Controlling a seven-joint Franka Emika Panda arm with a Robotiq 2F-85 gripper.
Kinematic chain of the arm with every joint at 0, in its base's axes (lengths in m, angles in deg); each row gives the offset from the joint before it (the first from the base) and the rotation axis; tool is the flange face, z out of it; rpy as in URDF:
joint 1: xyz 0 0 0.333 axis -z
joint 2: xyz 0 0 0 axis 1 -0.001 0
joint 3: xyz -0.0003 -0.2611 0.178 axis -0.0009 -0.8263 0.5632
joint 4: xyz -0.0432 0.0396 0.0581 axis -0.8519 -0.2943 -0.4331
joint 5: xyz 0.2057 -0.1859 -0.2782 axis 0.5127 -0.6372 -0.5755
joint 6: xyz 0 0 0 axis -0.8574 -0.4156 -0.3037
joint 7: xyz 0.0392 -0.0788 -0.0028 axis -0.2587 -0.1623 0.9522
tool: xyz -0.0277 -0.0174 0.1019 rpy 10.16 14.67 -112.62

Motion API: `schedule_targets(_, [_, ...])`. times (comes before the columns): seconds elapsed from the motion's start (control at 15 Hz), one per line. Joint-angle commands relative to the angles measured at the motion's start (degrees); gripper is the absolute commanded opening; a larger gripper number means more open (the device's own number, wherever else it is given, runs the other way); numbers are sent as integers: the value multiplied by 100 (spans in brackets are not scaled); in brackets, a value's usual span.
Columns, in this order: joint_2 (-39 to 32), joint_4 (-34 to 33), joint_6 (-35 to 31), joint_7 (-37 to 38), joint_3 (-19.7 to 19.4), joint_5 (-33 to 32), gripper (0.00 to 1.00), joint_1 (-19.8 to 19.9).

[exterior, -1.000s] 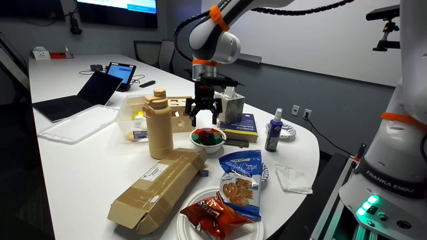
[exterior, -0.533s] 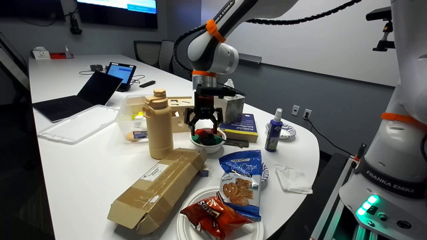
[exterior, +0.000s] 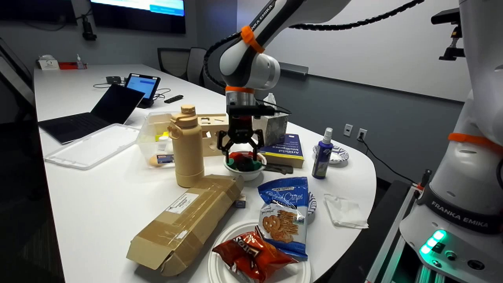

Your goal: Remove the black object from the white bowl and place it on the paper plate

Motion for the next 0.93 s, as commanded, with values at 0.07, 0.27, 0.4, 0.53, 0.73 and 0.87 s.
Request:
schedule_targets(0.07, [7, -18, 190, 648, -210, -115, 100, -214])
schedule_targets(0.27, [30, 9, 149, 900, -270, -164, 100, -259])
schedule_targets(0.4, [2, -27, 157, 1013, -282, -192, 100, -264])
schedule_targets(0.53, [-33, -83, 198, 1145, -304, -251, 100, -270])
schedule_targets(0.73, [-76, -140, 200, 1293, -334, -339, 100, -280])
schedule_targets(0.87, [-107, -179, 186, 1297, -329, -381, 100, -275])
